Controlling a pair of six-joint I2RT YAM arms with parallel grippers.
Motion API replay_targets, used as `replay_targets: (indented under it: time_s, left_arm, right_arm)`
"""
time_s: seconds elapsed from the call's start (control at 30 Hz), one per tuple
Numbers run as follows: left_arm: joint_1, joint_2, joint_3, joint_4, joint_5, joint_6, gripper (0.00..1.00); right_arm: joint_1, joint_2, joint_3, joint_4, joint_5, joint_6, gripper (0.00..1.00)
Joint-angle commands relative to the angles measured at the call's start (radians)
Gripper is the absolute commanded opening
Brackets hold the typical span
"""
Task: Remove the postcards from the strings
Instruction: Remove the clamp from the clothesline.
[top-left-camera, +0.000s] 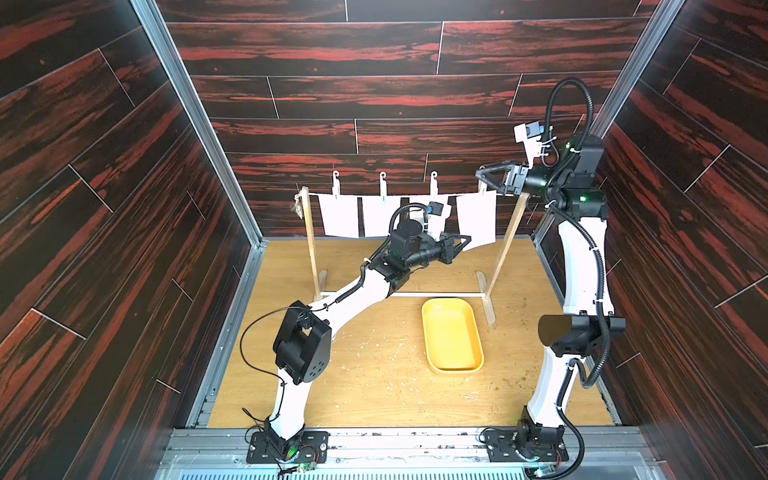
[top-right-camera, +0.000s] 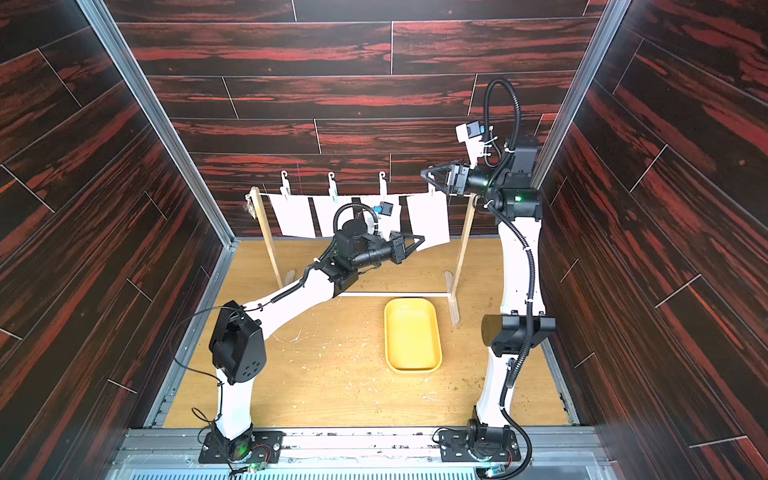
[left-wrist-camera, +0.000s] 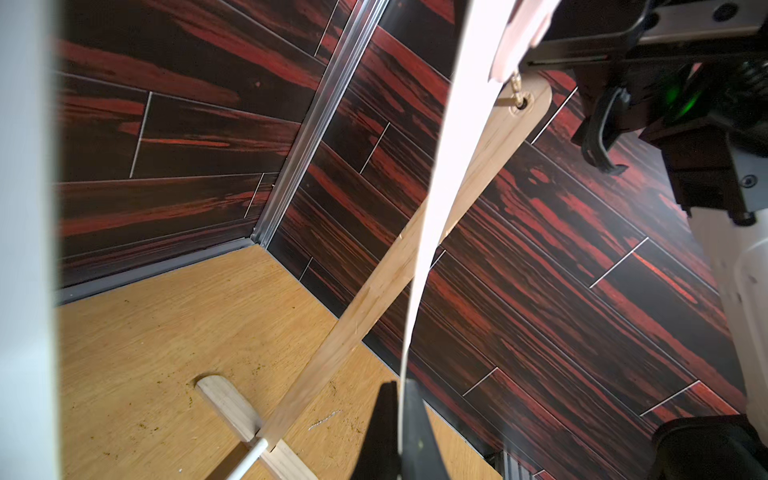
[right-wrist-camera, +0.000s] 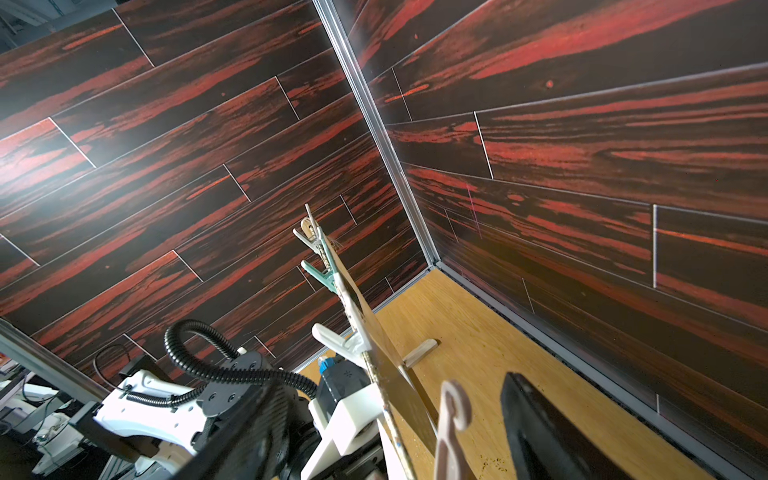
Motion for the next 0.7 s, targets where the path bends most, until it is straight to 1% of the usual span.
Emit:
replay_targets:
  time_s: [0.0,0.3,0.4,0.67]
  left_arm:
    - [0.006,-0.012,0.034,0.005,0.010,0.007,0.00]
    - [0.016,-0.009,0.035,0.050,0.043,-0.045,0.00]
    - [0.017,-0.009,0.035,0.064,0.053,-0.058,0.00]
    - [0.019,-0.001,0.043,0.067,0.068,-0.070,0.00]
  right_arm:
    - [0.013,0.037,0.020,-0.021,-0.023,-0.034,0.83]
    - [0.013,0.016,0.017,-0.102,-0.038,-0.124,0.77]
    - [0.013,0.016,0.013,-0.103,-0.034,-0.126,0.74]
    - [0.013,0.012,0.010,-0.076,-0.066,-0.113,0.69]
